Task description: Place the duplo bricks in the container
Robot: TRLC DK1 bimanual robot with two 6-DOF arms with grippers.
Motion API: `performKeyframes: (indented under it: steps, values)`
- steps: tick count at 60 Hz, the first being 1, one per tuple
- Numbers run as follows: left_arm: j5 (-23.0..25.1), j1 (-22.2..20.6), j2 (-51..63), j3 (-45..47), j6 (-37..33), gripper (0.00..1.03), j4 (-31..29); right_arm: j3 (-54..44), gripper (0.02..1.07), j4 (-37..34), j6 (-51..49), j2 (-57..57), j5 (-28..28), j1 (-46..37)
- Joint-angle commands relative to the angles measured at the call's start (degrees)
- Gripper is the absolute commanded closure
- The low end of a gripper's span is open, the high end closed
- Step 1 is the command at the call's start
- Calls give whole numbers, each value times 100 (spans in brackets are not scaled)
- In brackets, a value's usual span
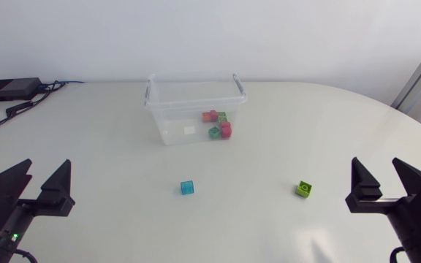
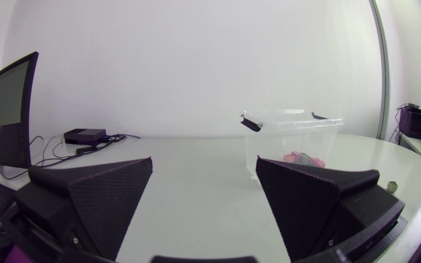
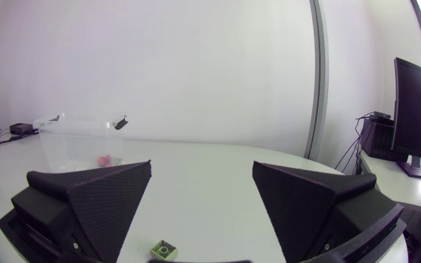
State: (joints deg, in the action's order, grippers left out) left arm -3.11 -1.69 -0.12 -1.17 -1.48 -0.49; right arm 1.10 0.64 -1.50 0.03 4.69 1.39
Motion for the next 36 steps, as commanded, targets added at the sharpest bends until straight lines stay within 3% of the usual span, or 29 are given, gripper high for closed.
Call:
performKeyframes:
  steps: [1,36]
  values:
    - [4,-33,-58,108,33,4,58,-128,7,23,44,-21,-12,-7]
    - [4,-85,-67,-156,7,5,-48,-14,7,-56,35,-38,-179,-25]
